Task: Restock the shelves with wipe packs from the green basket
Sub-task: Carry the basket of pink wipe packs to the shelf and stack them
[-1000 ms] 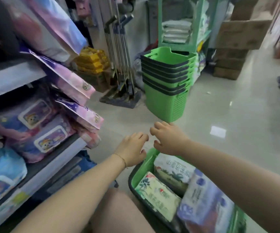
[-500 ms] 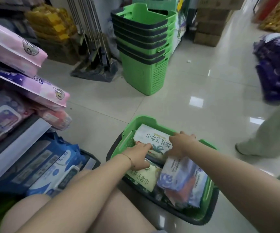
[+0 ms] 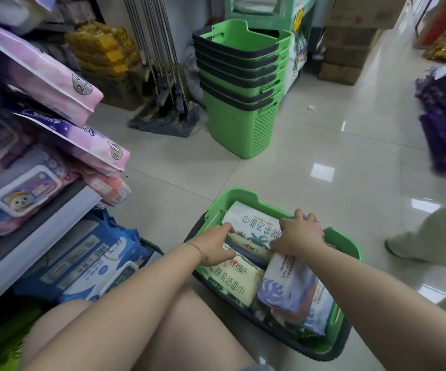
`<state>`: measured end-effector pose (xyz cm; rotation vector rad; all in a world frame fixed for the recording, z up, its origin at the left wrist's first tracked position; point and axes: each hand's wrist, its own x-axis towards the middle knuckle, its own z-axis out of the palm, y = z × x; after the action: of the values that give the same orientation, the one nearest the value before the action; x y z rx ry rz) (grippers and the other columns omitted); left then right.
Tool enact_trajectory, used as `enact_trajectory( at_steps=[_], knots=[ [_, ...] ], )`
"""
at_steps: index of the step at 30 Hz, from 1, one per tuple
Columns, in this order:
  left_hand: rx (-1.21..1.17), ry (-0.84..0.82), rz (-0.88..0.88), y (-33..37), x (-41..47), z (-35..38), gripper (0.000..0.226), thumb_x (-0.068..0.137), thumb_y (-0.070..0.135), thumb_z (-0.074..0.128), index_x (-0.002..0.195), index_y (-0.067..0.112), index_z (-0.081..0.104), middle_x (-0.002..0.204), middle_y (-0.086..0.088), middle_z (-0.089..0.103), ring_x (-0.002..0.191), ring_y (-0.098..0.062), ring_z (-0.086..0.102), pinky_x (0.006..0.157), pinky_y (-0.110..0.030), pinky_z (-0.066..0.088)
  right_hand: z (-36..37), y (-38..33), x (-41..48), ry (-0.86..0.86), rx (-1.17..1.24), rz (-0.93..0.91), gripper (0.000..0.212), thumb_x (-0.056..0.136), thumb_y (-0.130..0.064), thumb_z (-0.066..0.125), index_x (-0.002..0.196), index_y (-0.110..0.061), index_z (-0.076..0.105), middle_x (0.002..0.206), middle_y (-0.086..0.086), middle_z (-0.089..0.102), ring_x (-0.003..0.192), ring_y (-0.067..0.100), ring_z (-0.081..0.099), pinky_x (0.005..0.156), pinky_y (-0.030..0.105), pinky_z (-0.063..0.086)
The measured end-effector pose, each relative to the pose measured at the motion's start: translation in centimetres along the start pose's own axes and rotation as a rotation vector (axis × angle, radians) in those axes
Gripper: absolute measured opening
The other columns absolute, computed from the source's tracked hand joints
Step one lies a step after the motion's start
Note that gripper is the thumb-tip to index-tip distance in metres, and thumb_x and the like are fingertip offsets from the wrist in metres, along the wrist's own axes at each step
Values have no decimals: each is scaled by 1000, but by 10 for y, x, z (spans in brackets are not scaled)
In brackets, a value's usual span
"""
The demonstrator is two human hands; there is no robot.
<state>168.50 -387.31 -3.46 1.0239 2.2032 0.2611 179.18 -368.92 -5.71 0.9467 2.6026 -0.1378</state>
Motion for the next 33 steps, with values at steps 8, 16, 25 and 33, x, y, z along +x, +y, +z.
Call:
enact_trajectory(
  at_steps=[8, 16, 25, 33],
  knots=[
    [-412, 123, -37, 18, -22, -28, 89, 65, 50, 81, 135, 20, 36, 122, 0, 50, 99, -13, 53, 74, -24, 44, -86, -53, -1, 266, 215, -136, 50, 73, -55, 59, 108, -20, 59, 109, 8, 38, 105, 34, 38, 84, 43, 42],
    [-363, 661, -56, -9, -65, -78, 104, 47, 49, 89, 130, 16, 35, 119, 0, 54, 107, -18, 54, 79, -29, 43, -180, -140, -45, 437, 246, -358, 47, 81, -45, 56, 119, -18, 58, 117, 11, 33, 109, 35, 34, 77, 38, 36],
    [-778, 1025, -77, -68, -180, -154, 65, 44, 40, 78, 97, 14, 53, 92, 1, 62, 79, -14, 57, 65, -24, 45, -255, -203, -107, 734, 622, -931, 44, 83, -34, 44, 126, -24, 51, 125, 7, 39, 114, 31, 41, 88, 43, 46],
    [-1079, 1309, 78, -82, -283, -204, 77, 40, 37, 75, 106, 0, 61, 91, -9, 67, 76, -22, 61, 70, -32, 49, -269, -236, -135, 624, 646, -1124, 52, 83, -26, 56, 132, -18, 40, 123, 3, 43, 112, 22, 44, 93, 39, 43]
  ],
)
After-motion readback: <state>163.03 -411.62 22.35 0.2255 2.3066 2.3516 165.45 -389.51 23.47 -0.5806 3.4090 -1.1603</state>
